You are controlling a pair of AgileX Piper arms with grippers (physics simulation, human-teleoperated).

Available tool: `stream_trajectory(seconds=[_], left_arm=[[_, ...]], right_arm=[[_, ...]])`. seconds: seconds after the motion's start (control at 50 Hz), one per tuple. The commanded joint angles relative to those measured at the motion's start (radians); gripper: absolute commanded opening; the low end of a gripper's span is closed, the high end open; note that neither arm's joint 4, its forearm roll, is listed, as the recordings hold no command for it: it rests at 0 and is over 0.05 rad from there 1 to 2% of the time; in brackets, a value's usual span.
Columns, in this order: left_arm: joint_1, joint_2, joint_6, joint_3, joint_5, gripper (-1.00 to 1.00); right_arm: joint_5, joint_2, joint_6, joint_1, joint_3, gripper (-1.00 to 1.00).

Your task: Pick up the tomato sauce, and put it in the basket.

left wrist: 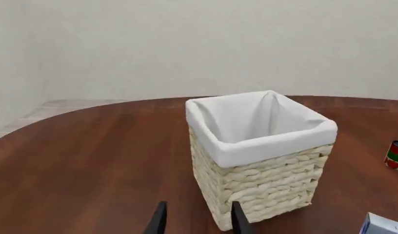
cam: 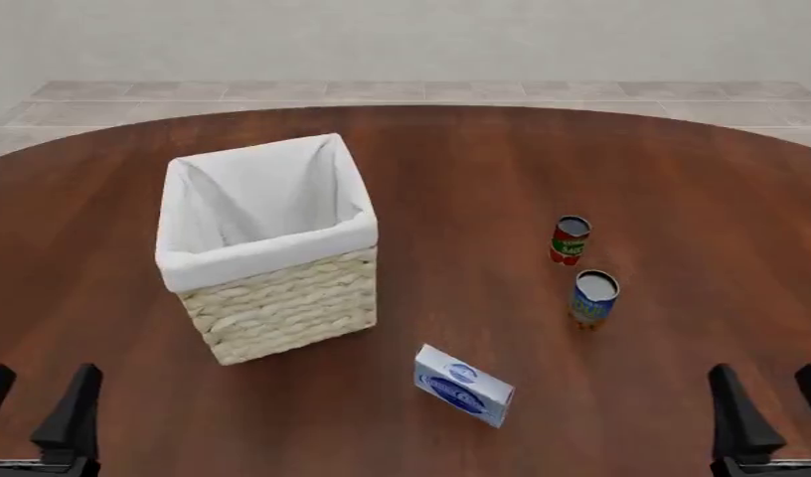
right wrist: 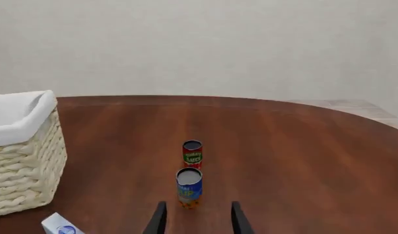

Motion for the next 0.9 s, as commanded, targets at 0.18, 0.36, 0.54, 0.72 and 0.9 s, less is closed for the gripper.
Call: stream_trajectory(seconds=[0.18,0.36,0.54,0.72,0.9], left_arm=[[0.000,0.005,0.000,-0.003,-0.001,1.00],[0.000,0.005,0.000,-0.003,-0.001,1.00],[0.000,0.005,0.000,-0.003,-0.001,1.00],[0.000,0.005,0.000,-0.003,-0.001,1.00],[0.000,0.005,0.000,-0.003,-0.001,1.00]], right_arm=[[-0.012,0.024,0.002,0.005,-0.002,1.00],[-0.016,0.035,0.007,0.012,-0.001,1.00],[-0.088,0.128,0.005,0.003,-0.007,1.00],[-0.137,0.268,0.001,0.006,-0.090,1.00],[-0.185,0.492,-0.035,0.026,-0.199,1.00]])
